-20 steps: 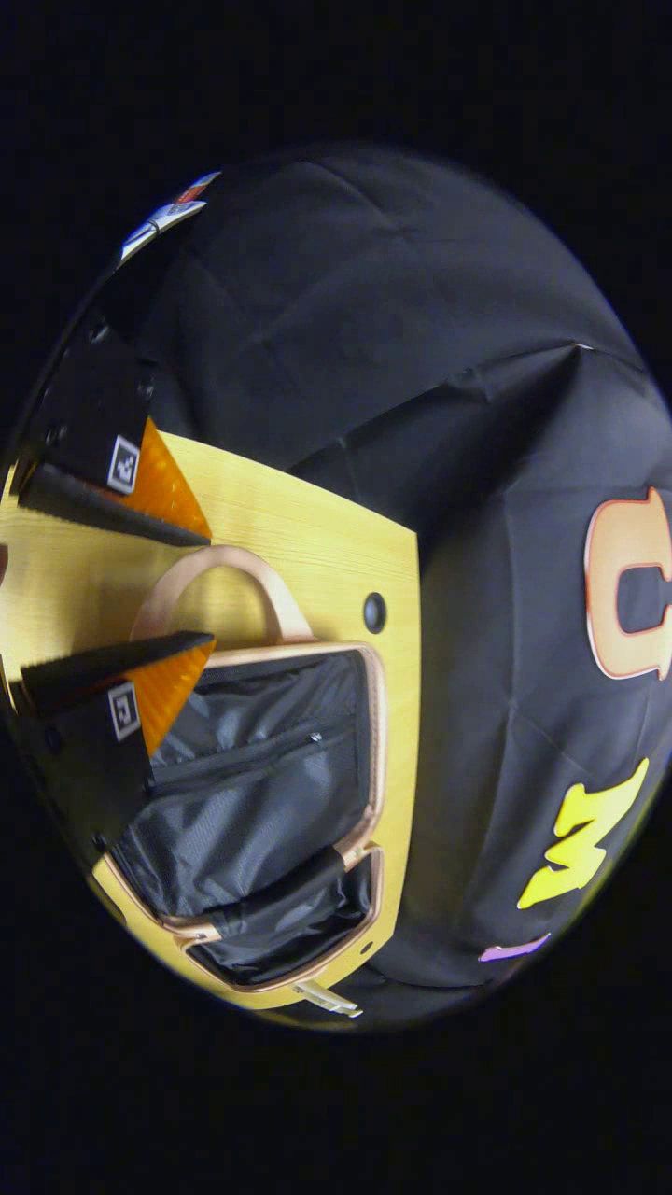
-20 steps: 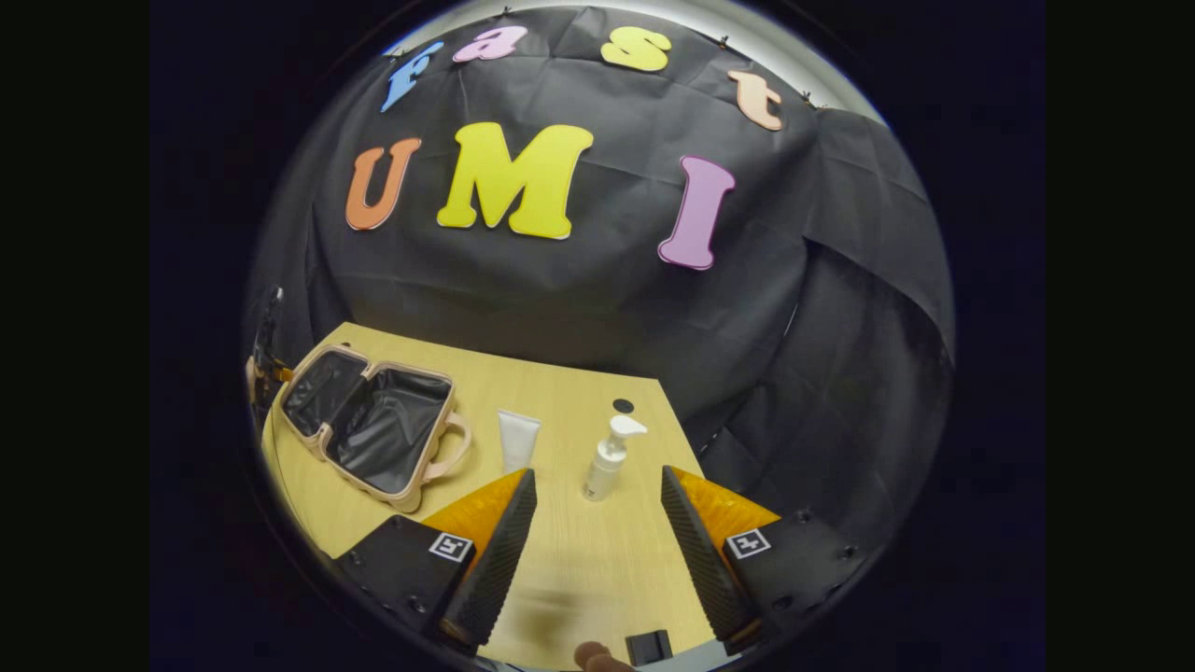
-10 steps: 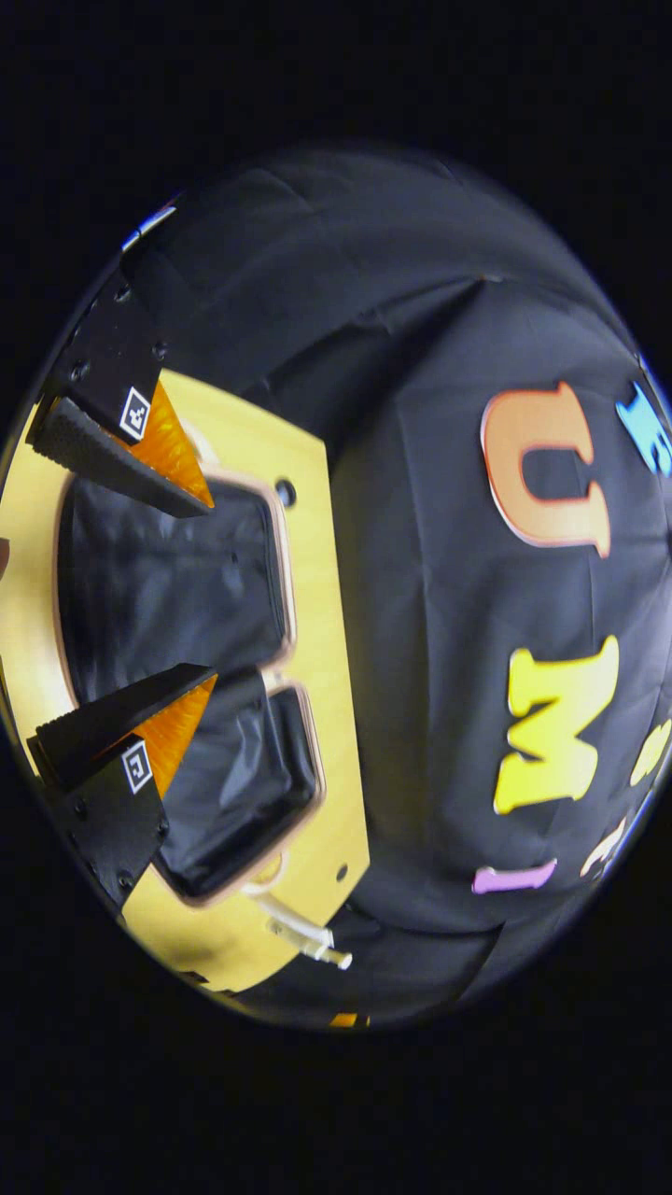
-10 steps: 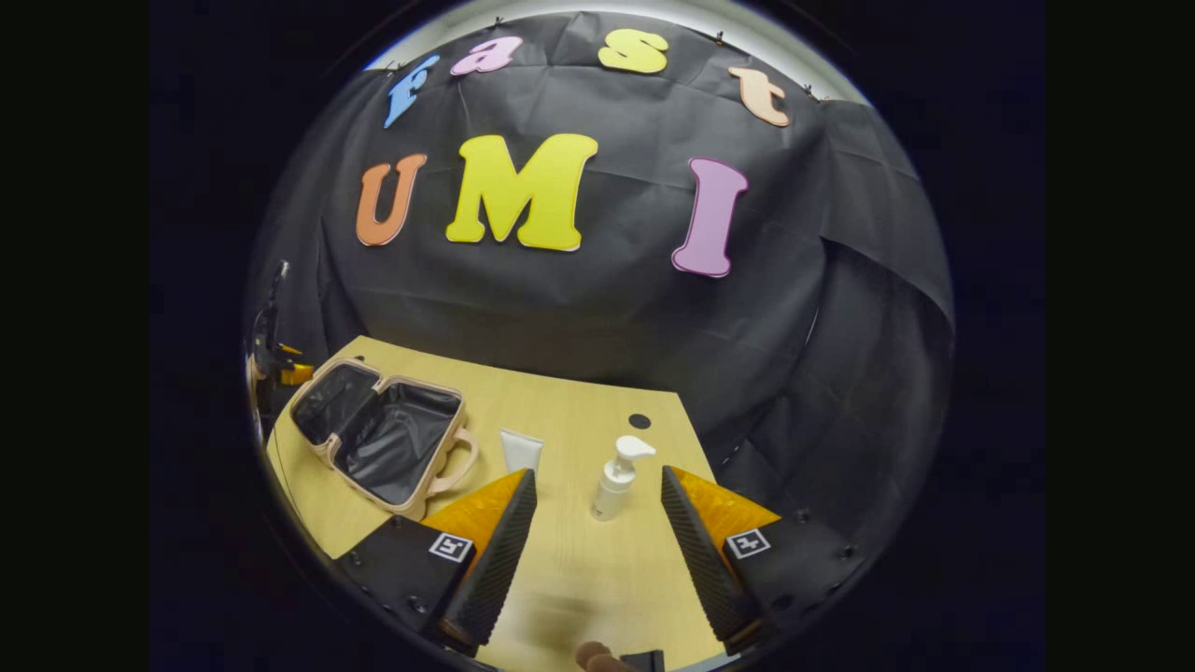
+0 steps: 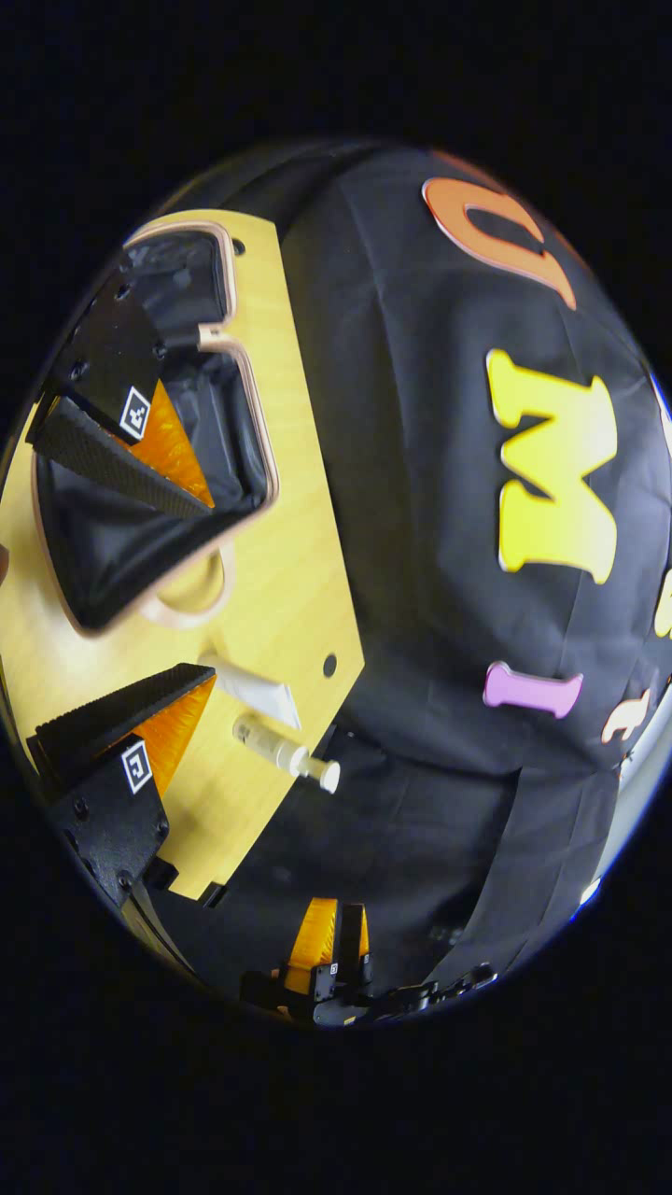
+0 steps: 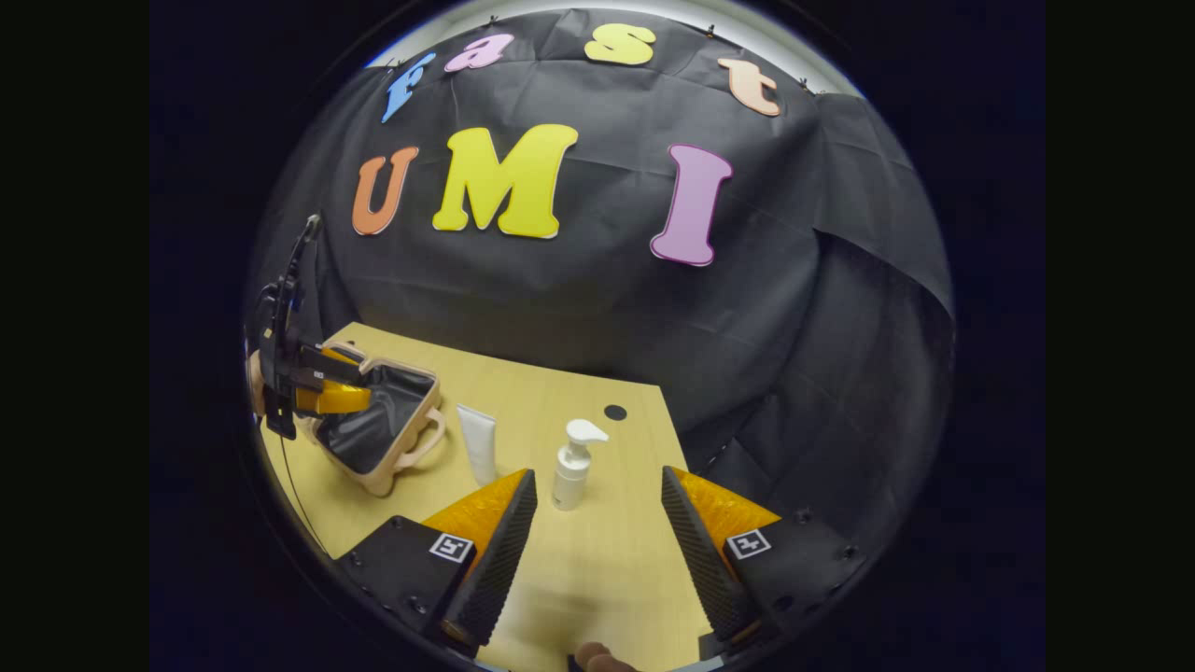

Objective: First open the suitcase, pack the skin care products into it, and then close the suitcase.

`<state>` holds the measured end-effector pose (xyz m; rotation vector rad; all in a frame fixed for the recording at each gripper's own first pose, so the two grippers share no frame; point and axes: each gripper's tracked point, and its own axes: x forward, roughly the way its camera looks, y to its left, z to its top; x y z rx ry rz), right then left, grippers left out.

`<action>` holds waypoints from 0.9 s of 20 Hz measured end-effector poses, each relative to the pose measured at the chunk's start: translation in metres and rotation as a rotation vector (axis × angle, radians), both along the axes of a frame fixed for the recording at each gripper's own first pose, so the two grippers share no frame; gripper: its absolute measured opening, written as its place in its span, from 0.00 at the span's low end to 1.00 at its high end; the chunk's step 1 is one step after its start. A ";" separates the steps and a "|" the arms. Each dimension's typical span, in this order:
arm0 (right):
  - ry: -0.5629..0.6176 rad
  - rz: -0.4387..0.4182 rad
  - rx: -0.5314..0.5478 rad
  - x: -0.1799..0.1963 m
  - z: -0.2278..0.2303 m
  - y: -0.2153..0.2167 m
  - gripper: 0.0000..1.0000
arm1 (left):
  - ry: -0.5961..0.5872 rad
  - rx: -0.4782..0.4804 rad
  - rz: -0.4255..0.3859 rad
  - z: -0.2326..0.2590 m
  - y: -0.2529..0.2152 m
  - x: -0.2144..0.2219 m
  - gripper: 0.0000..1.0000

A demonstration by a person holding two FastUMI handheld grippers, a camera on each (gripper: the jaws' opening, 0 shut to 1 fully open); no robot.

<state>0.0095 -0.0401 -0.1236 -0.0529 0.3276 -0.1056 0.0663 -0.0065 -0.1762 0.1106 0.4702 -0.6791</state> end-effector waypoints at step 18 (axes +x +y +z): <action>0.141 0.069 0.048 0.028 -0.079 -0.079 0.80 | 0.166 0.039 -0.002 -0.107 -0.152 0.076 0.73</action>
